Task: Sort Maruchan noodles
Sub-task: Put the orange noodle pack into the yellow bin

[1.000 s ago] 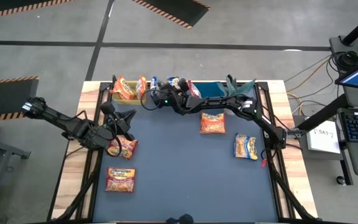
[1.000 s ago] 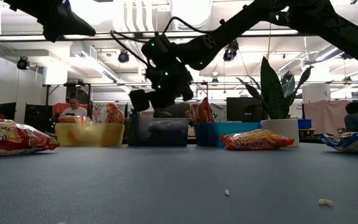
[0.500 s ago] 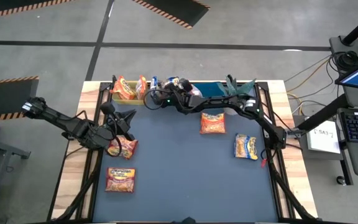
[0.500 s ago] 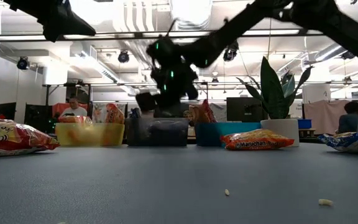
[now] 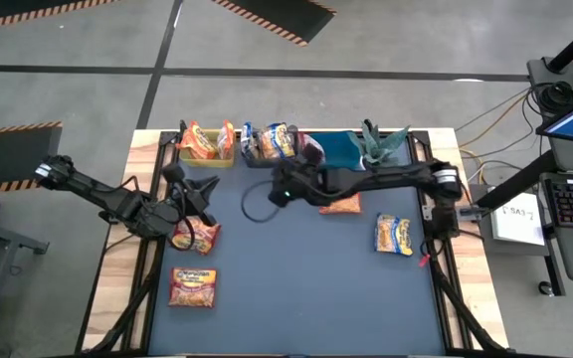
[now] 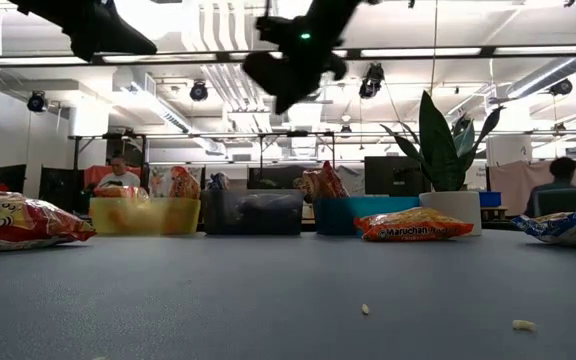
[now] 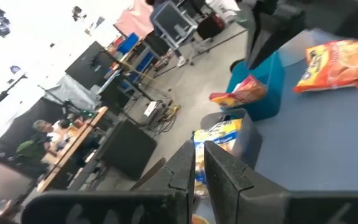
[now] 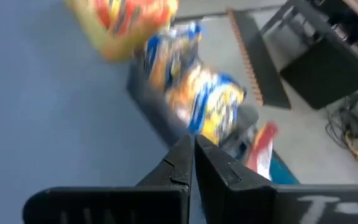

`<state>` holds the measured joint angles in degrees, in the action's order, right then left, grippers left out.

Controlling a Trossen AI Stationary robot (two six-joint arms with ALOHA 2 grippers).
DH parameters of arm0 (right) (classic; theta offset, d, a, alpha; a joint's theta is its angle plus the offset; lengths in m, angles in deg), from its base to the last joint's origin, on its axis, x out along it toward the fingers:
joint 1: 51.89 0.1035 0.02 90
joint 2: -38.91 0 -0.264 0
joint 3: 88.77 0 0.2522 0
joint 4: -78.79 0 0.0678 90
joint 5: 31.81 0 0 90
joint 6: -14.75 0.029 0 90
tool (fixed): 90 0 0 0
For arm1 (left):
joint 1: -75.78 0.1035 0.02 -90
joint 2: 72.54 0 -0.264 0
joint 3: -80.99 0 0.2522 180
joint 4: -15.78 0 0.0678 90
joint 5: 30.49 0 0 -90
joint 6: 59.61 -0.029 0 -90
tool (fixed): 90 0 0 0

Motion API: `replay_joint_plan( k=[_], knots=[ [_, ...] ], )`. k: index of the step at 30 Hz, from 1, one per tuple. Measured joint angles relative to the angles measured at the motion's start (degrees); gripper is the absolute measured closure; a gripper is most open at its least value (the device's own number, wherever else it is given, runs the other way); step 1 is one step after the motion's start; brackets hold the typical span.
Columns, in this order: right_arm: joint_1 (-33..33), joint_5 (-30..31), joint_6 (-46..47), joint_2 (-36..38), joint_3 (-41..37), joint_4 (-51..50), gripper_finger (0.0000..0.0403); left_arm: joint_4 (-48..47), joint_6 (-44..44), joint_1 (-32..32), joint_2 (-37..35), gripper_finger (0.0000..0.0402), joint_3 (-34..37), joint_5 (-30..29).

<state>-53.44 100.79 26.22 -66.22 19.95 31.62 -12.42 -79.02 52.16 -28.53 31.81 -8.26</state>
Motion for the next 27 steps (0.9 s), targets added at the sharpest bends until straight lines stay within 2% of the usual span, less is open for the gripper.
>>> replay_joint_plan(
  k=[3, 9, 12, 18, 22, 27],
  knots=[
    [1.93, -3.97, 4.00, 5.04, -6.13, -0.85, 0.0394, 0.74, 0.00, 0.00, 0.35, 0.0384, -0.20, 1.40],
    [2.64, -20.23, 11.78, 13.44, -18.18, -0.81, 0.0394, 3.47, 0.02, 0.04, 1.24, 0.0384, -0.50, 1.48],
    [2.63, -24.85, 14.17, 17.05, -22.83, -1.56, 0.0394, 4.86, 0.38, 0.04, 2.10, 0.0384, -0.50, 1.52],
    [1.94, -24.86, 21.50, 20.97, -30.83, -9.22, 0.0394, 7.53, 5.57, 0.04, 5.01, 0.0384, -0.55, 6.35],
    [0.45, -24.14, 24.90, 21.80, -37.02, -9.35, 0.0394, 7.68, 12.65, 0.04, 8.01, 0.0384, -0.55, 10.51],
    [-0.06, -13.82, 28.93, 21.15, -41.78, -7.92, 0.0394, 8.77, 16.54, 0.04, 12.54, 0.0384, -0.55, 10.45]
  ],
)
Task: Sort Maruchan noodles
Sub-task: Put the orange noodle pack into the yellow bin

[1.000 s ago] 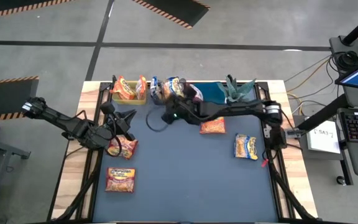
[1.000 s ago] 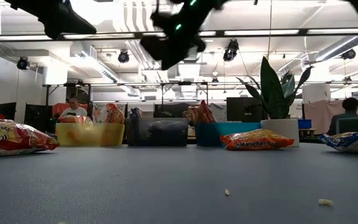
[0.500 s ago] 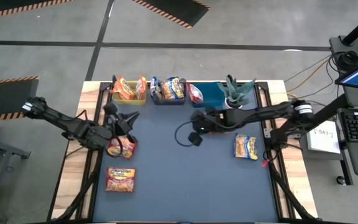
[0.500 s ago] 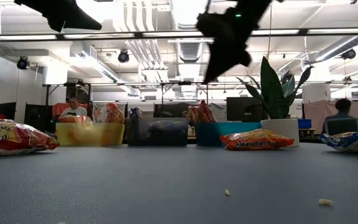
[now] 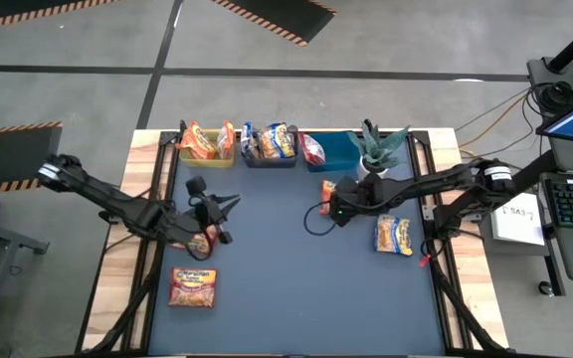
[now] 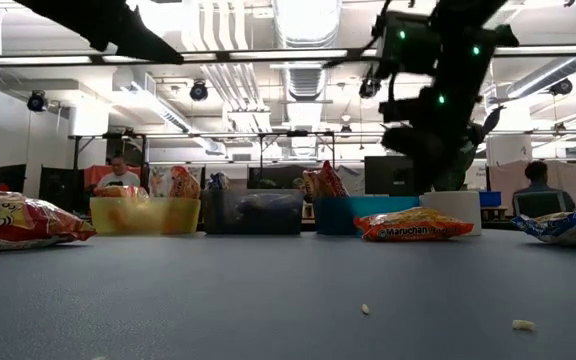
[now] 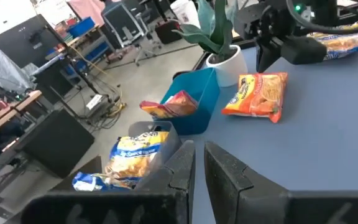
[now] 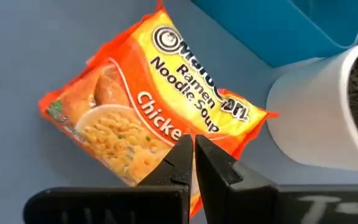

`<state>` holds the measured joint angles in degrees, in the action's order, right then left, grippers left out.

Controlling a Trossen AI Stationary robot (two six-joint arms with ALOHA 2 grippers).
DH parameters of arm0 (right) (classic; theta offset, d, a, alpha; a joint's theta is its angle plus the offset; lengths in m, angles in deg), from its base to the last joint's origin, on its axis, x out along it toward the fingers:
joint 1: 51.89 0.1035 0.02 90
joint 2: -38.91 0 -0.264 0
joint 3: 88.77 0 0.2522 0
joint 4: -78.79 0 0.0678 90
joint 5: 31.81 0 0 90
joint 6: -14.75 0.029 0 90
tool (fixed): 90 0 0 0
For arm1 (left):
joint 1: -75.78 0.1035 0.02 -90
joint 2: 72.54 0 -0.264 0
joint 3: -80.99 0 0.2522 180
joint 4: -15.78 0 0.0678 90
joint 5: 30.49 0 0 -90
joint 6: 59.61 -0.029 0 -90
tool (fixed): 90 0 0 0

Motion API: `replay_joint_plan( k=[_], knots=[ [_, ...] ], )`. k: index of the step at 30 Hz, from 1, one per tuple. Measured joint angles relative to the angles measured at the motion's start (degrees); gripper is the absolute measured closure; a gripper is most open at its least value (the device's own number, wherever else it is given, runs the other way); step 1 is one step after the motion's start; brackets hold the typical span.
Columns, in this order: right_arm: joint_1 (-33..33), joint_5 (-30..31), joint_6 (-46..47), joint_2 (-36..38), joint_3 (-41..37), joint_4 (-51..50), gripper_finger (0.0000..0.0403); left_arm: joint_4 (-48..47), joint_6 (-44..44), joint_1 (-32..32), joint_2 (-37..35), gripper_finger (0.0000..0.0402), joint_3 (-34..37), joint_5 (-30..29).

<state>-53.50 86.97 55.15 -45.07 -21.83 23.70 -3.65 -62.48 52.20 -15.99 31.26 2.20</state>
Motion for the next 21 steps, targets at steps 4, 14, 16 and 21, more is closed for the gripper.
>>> replay_joint_plan(
  k=[4, 14, 16, 21],
  knots=[
    [0.09, 2.29, -0.80, -1.65, -1.56, 2.94, 0.0394, 2.58, 0.27, 0.00, 3.14, 0.0384, 0.00, -0.10],
    [0.09, -0.12, -2.05, -7.40, -1.83, 10.45, 0.0394, 5.21, 0.47, 0.00, 5.49, 0.0384, 0.00, 0.14],
    [0.24, -3.91, -3.14, -8.20, -0.93, 14.36, 0.0394, 5.75, 0.49, 0.15, 5.45, 0.0384, 0.00, 2.55],
    [3.47, -15.51, -10.36, -8.37, 0.65, 31.75, 0.0394, 7.26, 1.08, 0.56, 5.86, 0.0384, 0.00, 10.08]
  ],
)
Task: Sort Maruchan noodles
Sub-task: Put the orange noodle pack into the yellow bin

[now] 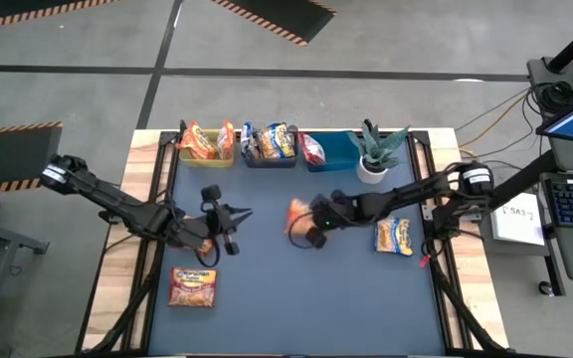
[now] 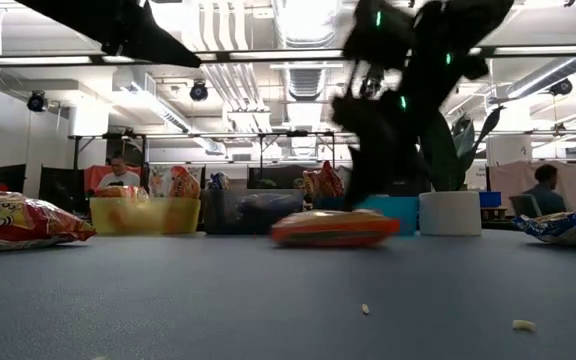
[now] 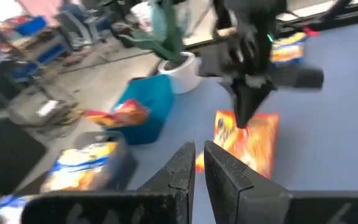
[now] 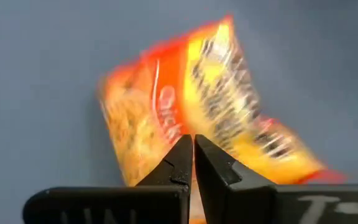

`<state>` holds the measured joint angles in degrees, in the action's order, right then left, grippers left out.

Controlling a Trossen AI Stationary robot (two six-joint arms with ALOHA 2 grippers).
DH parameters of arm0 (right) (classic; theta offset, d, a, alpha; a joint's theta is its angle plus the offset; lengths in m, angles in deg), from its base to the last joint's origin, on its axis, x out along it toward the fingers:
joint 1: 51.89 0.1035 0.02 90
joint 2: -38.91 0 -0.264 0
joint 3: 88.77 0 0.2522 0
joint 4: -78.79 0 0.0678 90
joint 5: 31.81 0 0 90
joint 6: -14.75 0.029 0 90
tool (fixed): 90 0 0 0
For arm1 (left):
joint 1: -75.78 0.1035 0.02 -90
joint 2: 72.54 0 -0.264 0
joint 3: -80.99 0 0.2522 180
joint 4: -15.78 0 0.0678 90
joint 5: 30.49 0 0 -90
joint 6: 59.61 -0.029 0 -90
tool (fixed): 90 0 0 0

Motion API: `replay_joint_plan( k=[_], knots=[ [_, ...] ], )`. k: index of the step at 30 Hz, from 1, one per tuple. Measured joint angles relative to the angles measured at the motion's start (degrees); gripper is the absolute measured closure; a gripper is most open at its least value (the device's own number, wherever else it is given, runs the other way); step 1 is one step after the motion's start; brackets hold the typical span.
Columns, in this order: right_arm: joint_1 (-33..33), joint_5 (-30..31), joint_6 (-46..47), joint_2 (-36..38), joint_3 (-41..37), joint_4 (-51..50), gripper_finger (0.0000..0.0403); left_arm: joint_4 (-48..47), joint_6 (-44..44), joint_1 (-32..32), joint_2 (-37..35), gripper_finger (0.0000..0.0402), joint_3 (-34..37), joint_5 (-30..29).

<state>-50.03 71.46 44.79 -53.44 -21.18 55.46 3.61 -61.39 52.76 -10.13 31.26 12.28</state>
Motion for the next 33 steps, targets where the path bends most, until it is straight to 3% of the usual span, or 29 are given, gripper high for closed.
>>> replay_joint_plan(
  k=[5, 11, 18, 26, 29, 33],
  knots=[
    [0.14, 0.44, -3.97, 3.34, 2.65, 0.22, 0.0394, -0.22, 6.57, 1.83, 0.78, 0.0384, 0.02, 4.99],
    [0.39, -2.03, -3.82, 5.71, 1.18, -0.48, 0.0394, -2.01, 20.02, 7.23, 2.24, 0.0384, 0.18, 25.72],
    [1.53, -3.68, 1.37, 5.11, -2.35, -0.71, 0.0394, -2.02, 32.08, 10.09, 7.13, 0.0369, 1.57, 33.16],
    [2.61, -4.29, 3.90, 4.91, -5.34, 0.25, 0.0394, 13.96, 43.54, 14.06, 17.18, 0.0259, 5.44, 36.16],
    [3.57, -4.32, 3.76, 4.91, -6.62, 4.53, 0.0394, 20.36, 51.43, 16.31, 21.94, 0.0209, 6.75, 34.42],
    [4.86, -4.48, 2.51, 4.47, -8.79, 12.75, 0.0394, 30.68, 55.63, 17.52, 27.89, 0.0158, 8.31, 34.31]
  ],
)
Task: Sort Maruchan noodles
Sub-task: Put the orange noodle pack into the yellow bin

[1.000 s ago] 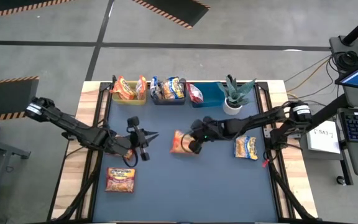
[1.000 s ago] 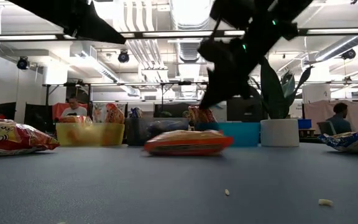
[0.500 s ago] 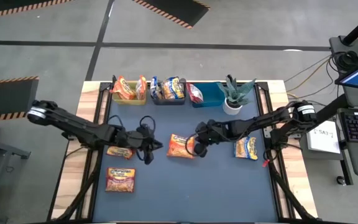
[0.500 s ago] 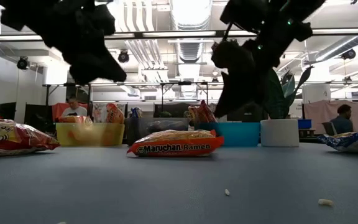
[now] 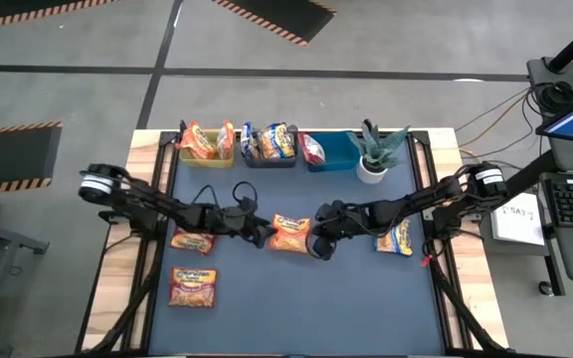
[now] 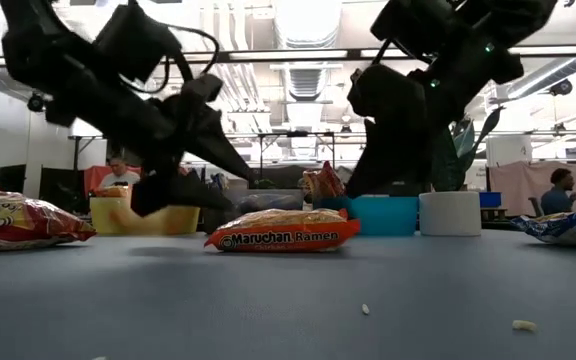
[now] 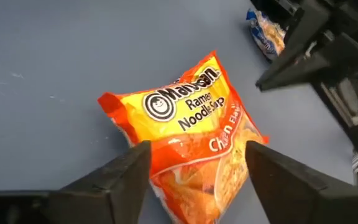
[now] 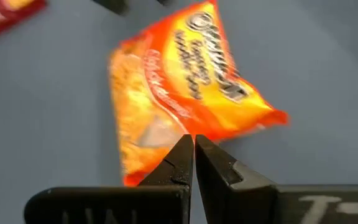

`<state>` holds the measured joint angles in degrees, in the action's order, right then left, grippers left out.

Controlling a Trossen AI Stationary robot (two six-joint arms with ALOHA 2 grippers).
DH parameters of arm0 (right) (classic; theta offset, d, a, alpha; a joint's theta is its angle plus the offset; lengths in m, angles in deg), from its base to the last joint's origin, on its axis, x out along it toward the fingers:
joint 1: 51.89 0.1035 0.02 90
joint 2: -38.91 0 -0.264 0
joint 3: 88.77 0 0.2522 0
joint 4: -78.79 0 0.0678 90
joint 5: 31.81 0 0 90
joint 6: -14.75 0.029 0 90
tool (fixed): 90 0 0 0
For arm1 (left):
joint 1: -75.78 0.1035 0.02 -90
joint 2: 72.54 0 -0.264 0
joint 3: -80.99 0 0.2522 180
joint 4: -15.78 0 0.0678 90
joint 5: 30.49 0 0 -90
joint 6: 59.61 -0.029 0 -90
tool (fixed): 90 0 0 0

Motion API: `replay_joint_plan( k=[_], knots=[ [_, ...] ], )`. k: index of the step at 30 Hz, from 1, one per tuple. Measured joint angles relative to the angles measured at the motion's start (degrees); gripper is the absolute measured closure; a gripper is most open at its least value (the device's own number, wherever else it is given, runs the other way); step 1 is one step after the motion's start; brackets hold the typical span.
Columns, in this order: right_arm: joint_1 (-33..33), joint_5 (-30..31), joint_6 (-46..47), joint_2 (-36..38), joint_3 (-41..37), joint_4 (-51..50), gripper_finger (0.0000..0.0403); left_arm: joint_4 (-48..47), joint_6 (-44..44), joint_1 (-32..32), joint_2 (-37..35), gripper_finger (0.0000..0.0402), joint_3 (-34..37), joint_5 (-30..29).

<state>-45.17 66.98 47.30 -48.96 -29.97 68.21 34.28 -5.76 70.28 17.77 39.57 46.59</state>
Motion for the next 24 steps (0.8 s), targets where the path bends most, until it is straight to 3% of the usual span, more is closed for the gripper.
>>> replay_joint_plan(
  k=[4, 9, 24],
  knots=[
    [0.34, -0.05, -1.94, -1.80, -1.32, 7.23, 0.0394, 5.16, 0.80, 0.05, 3.52, 0.0130, 0.49, 0.01],
    [0.40, 0.07, -3.92, -6.93, -1.53, 13.83, 0.0394, 5.16, 0.94, 0.37, 4.48, 0.0121, 0.52, 0.00],
    [0.29, 0.43, -1.14, -14.93, -1.38, 15.00, 0.0394, 7.40, 5.37, 0.37, 4.15, 0.0120, 1.04, 2.78]
  ],
)
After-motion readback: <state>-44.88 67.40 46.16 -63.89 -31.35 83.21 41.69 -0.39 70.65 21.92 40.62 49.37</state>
